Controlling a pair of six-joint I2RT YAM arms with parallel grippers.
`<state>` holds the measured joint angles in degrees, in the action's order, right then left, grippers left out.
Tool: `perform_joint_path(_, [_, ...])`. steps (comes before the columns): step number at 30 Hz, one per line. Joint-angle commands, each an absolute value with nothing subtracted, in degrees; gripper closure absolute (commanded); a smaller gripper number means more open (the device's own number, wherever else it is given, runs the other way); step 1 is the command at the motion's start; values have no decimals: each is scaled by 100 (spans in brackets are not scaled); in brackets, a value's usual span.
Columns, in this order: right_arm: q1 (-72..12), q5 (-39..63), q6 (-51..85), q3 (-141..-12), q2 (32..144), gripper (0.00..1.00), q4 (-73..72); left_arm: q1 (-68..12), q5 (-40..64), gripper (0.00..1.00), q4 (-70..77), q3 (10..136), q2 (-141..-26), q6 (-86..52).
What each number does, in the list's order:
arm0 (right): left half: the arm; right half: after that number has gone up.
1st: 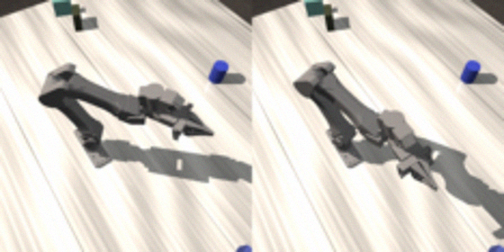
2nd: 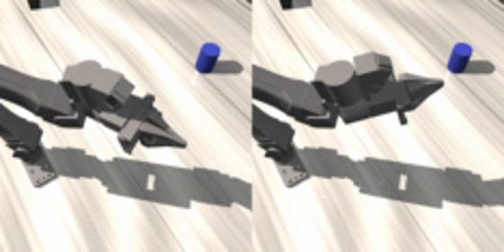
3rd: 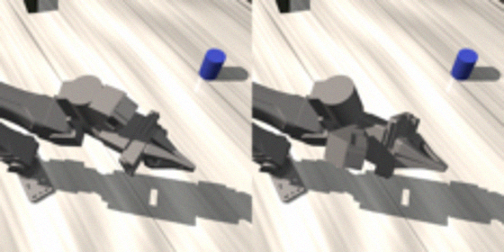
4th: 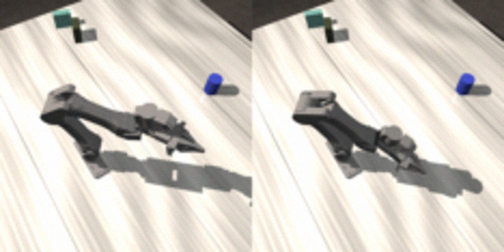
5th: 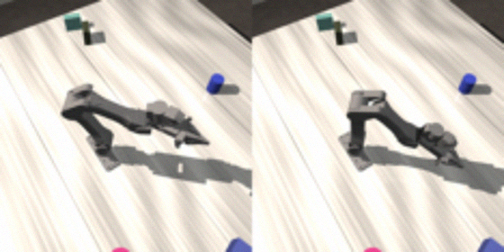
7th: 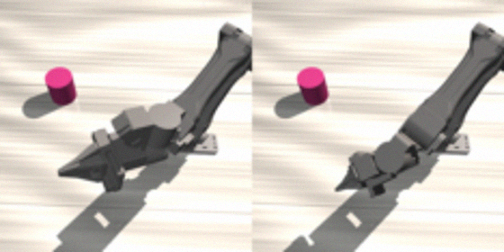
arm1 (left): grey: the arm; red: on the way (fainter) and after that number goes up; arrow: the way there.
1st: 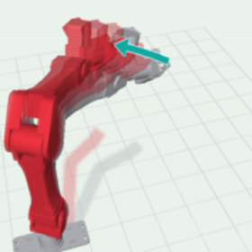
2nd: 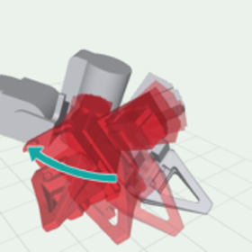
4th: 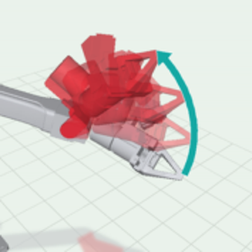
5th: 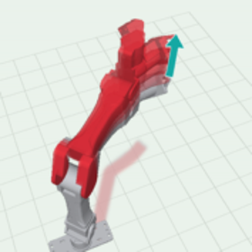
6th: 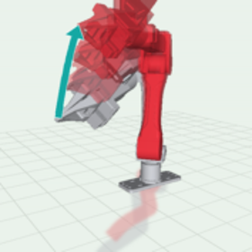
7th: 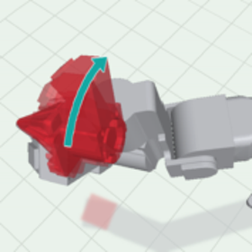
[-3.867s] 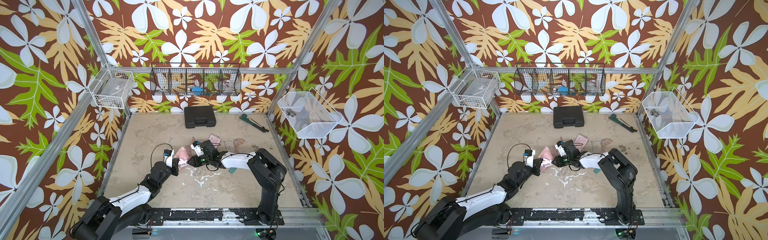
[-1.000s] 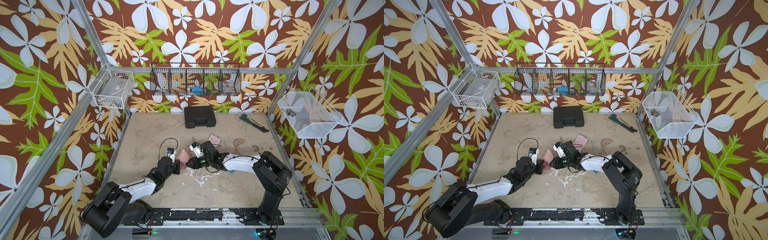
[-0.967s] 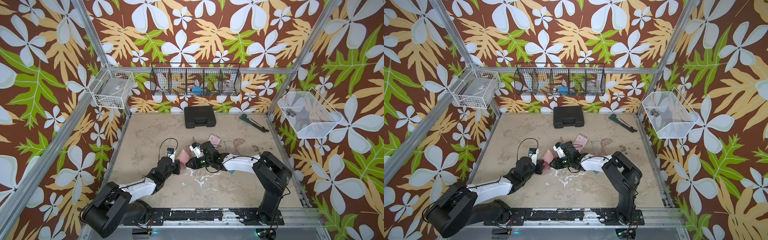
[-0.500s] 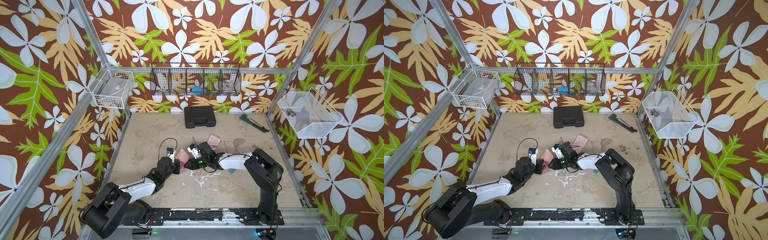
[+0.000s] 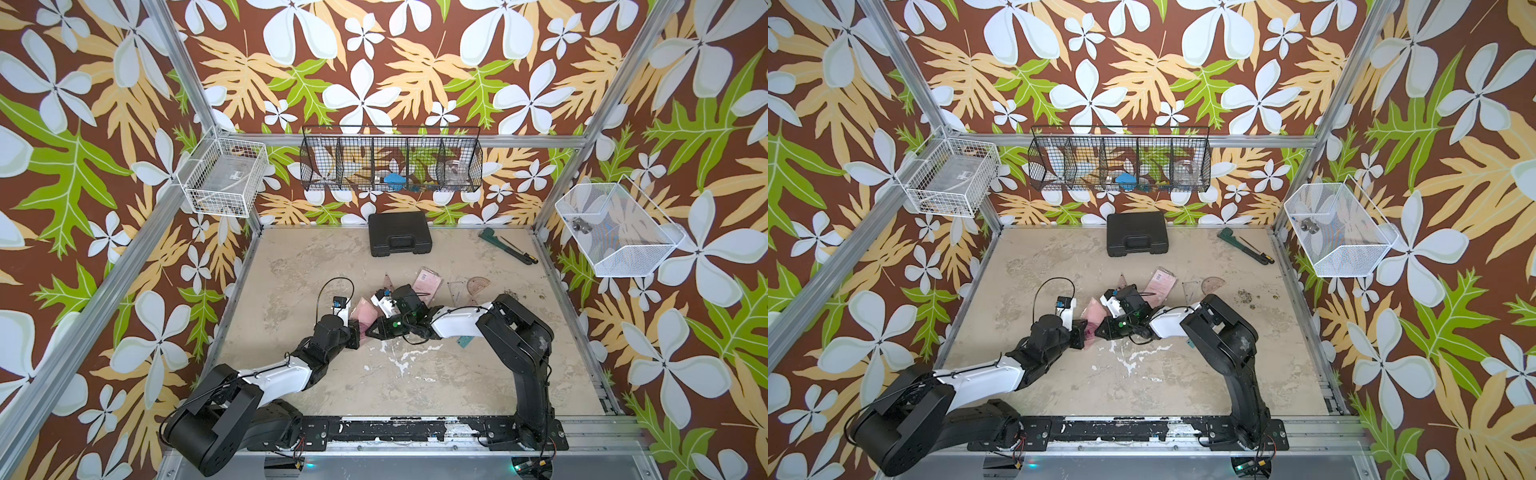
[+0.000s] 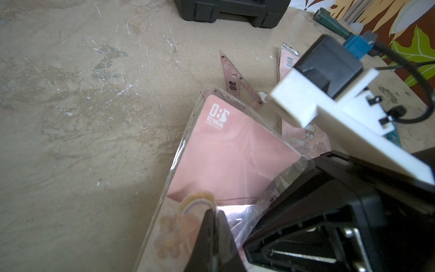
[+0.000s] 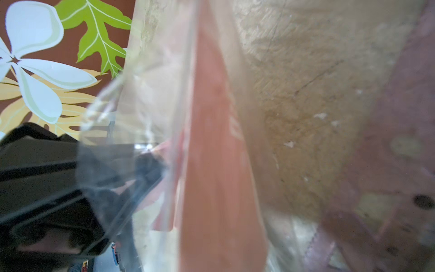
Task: Open the ruler set and take out the ruler
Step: Take out the ruler from the ruler set bag.
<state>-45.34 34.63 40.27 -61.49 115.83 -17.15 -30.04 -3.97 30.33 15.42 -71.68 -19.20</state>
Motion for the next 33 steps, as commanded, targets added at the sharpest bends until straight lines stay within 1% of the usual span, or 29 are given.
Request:
perform_joint_path(1, [-4537,3460,4138,-6144,11486,91,-1914,-3010,-298,100,3217,1521,-7172,-1935])
perform_joint_path(3, [-4531,3437,4138,-6113,11387,95,-1791,-3007,-390,100,3185,1523,-7180,-1918])
perform_joint_path(14, [-4289,3428,3532,-5681,10444,100,-1027,-3014,-944,100,2858,1668,-7356,-1969])
perform_joint_path(21, [-4056,3428,3179,-5356,9699,100,-765,-3006,-1377,100,2712,1672,-7314,-2113])
perform_joint_path(26, [-3684,3489,3290,-5405,9393,100,-821,-3006,-1586,100,2682,1610,-7160,-2211])
perform_joint_path(30, [-3369,3482,3433,-5671,9483,100,-984,-3006,-1642,100,2667,1593,-7141,-2245])
perform_joint_path(33, [-3215,3148,3585,-6093,10041,100,-1107,-3006,-1651,100,2655,1605,-7152,-2276])
